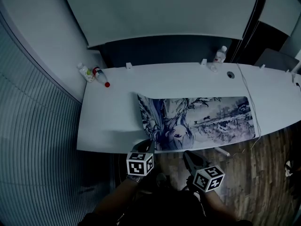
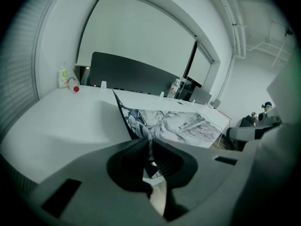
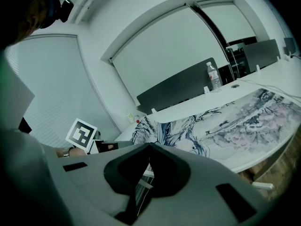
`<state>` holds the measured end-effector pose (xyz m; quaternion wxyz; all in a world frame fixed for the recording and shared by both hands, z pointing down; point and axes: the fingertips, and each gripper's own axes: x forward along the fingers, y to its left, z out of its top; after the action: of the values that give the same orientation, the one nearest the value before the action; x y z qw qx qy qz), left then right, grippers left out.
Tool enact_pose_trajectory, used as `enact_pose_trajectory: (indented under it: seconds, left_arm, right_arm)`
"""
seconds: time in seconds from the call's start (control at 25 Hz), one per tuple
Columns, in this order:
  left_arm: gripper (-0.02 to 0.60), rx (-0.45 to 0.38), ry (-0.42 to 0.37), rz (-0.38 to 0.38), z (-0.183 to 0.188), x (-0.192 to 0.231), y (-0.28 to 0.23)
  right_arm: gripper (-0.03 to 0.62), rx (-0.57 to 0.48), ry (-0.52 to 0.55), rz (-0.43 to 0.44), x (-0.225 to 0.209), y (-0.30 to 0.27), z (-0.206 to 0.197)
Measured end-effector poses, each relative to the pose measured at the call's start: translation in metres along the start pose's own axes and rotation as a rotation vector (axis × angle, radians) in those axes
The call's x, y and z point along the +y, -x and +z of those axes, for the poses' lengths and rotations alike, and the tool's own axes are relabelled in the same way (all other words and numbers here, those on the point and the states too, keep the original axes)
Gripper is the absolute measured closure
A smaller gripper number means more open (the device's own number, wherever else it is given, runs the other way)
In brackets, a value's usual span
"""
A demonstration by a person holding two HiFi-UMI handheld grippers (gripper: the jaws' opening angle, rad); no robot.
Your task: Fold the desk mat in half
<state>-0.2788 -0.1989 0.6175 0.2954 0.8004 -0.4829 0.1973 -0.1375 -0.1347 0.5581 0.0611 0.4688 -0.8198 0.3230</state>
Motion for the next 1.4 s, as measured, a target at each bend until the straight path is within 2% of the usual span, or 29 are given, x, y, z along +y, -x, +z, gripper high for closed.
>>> enact_pose_trajectory:
  seconds: [0.48,0.76,1.08,1.4]
  left_arm:
    - [0.546,0.013,-0.06,-0.092,0.004,-0.041,-0.009]
    - [0.546,0.034,-0.094,-0.113,0.0,-0.062,-0.017]
    - [0.546,0.065,-0.088,-0.088,-0.009,-0.088,-0.042]
    - [0.546,0.091,-0.054,-0.037,-0.02,-0.117,-0.067]
  right_arm:
    - [0.571,-0.051,-0.023,-0.075,-0.016,0.027,0.006]
    - [0.571,-0.093,-0.084,-0.092,-0.027,0.045,0.009]
    - [0.571,-0.099,-0.088,-0.096,-0.054,0.071,0.015]
    - [0.571,-0.06,-0.036,-0.094,-0.095,0.096,0.025]
